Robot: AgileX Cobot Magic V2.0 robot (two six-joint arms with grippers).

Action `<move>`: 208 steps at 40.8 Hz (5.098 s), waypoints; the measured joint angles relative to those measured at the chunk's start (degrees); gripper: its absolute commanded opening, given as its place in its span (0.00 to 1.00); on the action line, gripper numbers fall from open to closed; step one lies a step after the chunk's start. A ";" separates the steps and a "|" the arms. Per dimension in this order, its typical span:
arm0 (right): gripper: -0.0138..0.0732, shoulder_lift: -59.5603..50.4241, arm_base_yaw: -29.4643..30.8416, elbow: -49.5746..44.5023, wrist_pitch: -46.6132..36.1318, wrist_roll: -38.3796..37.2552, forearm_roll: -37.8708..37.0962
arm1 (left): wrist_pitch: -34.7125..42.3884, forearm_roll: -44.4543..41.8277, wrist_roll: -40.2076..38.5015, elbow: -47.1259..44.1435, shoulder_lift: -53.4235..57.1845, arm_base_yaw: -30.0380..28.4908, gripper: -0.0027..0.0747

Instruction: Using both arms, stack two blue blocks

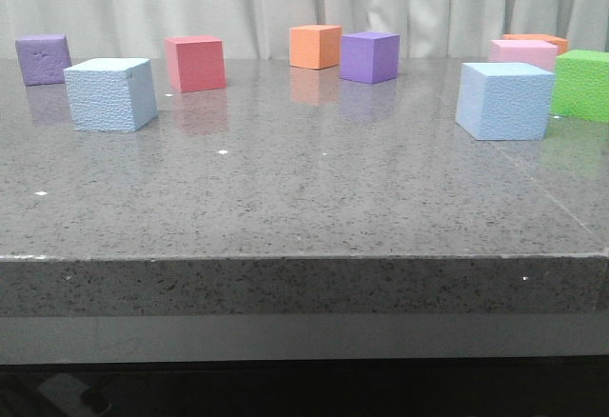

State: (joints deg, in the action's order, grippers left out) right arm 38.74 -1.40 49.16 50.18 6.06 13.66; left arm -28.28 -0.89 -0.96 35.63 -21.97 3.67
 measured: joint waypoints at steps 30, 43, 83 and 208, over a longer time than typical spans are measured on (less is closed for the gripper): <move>0.83 45.58 -13.95 33.24 13.66 -14.46 -15.19 | 0.00 0.00 0.00 0.00 0.00 0.00 0.80; 0.83 60.38 -13.34 46.26 14.54 -19.27 -17.40 | 0.00 0.00 0.00 0.00 0.00 0.00 0.81; 0.83 73.96 -10.34 49.32 10.72 -22.23 -13.66 | 0.00 0.00 0.00 0.00 0.00 0.00 0.80; 0.83 82.88 -29.22 69.84 19.16 -31.98 -17.48 | 0.00 0.00 0.00 0.00 0.00 0.00 0.80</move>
State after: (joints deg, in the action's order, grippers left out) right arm 121.62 -30.61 119.00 69.34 -25.92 -3.81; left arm -28.28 -0.89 -0.96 35.63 -21.97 3.67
